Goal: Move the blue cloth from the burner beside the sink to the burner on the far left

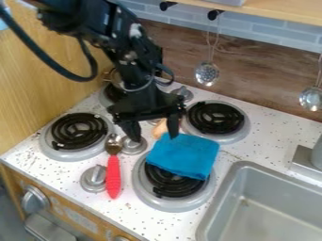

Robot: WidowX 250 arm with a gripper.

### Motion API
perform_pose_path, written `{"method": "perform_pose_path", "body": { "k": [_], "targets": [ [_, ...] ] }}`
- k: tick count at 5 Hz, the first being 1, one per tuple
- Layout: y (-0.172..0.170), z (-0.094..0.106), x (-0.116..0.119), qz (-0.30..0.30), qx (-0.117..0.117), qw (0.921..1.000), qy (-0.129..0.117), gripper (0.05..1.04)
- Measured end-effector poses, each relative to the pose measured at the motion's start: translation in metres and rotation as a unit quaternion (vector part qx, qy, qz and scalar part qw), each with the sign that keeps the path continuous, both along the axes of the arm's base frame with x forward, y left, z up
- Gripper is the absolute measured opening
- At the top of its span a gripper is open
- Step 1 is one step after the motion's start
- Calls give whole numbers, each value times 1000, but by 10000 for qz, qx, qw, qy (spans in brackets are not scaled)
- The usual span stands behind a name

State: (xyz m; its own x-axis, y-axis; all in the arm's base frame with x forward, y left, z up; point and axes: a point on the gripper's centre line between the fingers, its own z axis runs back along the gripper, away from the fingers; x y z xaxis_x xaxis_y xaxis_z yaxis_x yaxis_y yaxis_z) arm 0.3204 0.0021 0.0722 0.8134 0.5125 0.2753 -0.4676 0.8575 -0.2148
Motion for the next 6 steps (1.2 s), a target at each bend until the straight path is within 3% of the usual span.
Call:
{"method": "perform_pose_path", "body": {
  "k": [3, 6],
  "targets": [
    [-32, -19, 34, -492, 875, 9948, -164, 1001],
    [-31, -40, 51, -504, 1125, 9924, -14, 1001]
  ]
}}
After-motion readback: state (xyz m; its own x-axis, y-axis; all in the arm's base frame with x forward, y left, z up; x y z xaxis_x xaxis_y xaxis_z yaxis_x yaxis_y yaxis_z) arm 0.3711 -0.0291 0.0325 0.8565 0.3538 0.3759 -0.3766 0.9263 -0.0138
